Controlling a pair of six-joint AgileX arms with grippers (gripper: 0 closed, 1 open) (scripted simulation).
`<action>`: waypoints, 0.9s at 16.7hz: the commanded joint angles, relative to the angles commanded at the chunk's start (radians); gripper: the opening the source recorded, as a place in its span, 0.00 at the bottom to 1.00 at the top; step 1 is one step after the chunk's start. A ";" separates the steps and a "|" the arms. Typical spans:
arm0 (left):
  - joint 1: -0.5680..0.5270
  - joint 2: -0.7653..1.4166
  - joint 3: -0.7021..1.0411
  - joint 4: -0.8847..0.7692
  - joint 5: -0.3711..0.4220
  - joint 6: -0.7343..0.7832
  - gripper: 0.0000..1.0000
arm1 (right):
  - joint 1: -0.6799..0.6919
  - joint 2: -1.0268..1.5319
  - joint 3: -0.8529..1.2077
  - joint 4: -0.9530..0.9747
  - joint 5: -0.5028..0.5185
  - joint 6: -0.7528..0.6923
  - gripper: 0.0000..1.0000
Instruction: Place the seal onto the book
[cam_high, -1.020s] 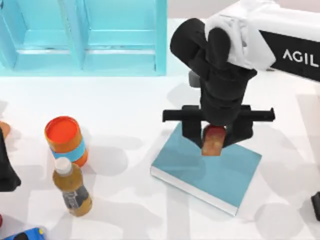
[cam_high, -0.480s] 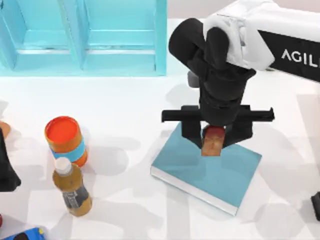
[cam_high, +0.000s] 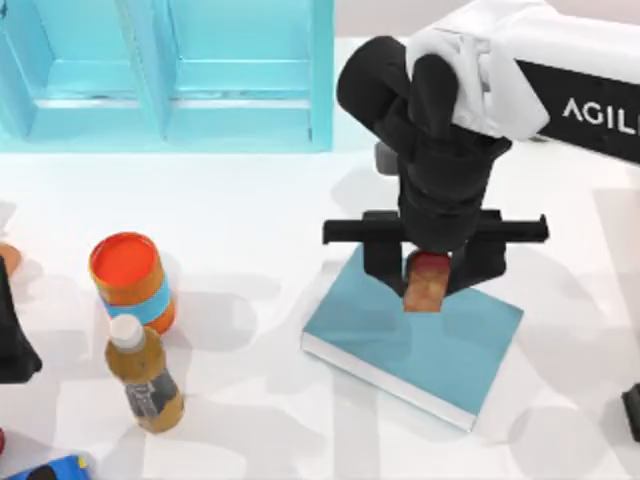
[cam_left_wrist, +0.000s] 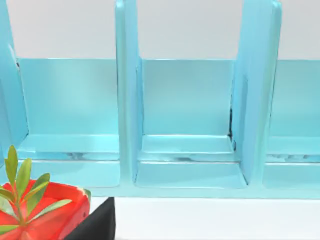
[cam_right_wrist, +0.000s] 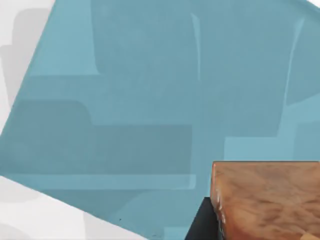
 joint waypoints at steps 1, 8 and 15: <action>0.000 0.000 0.000 0.000 0.000 0.000 1.00 | 0.000 0.000 0.000 0.000 0.000 0.000 0.53; 0.000 0.000 0.000 0.000 0.000 0.000 1.00 | 0.000 0.000 0.000 0.000 0.000 0.000 1.00; 0.000 0.000 0.000 0.000 0.000 0.000 1.00 | 0.000 0.000 0.000 0.000 0.000 0.000 1.00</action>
